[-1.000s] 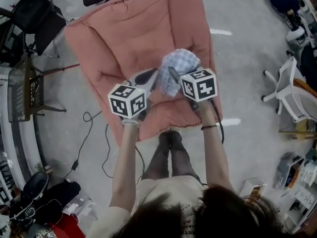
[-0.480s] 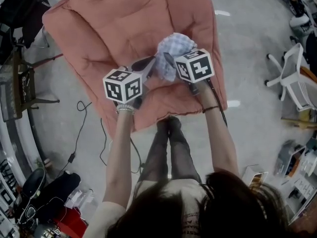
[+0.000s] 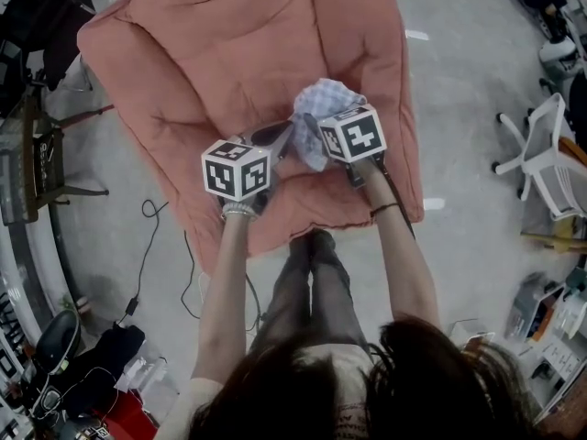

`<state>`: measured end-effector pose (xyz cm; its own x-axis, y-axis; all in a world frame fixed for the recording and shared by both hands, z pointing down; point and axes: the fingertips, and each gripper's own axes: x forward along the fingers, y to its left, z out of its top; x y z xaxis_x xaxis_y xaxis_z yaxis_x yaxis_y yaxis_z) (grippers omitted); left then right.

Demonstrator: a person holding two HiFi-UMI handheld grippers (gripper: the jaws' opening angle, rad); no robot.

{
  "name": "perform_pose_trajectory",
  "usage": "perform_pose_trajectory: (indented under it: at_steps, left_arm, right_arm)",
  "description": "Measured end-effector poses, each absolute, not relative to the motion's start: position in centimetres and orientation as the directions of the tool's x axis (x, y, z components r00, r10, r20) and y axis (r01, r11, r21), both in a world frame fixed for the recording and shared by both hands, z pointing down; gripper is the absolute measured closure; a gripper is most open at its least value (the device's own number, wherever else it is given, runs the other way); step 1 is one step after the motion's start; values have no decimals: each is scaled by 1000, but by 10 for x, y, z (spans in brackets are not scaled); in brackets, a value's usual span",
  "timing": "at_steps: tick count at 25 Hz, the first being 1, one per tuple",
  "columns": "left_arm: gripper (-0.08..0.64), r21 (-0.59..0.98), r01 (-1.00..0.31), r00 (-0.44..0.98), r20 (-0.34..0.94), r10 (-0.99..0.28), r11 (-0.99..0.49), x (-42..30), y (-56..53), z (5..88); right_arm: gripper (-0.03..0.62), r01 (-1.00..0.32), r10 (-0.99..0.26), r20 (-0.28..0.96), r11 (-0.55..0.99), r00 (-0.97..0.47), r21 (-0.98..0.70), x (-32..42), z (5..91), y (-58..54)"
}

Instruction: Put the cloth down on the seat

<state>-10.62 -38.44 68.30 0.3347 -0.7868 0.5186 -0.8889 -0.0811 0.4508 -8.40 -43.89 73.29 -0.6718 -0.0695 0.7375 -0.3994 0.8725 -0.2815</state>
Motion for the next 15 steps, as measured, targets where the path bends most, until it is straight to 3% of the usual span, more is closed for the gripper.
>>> perform_pose_trajectory:
  at_steps: [15]
  left_arm:
    - [565,465,-884,320,548,-773,-36,-131,-377,736]
  right_arm:
    - [371,-417,-42,787,864,-615,-280,-102,798,-428]
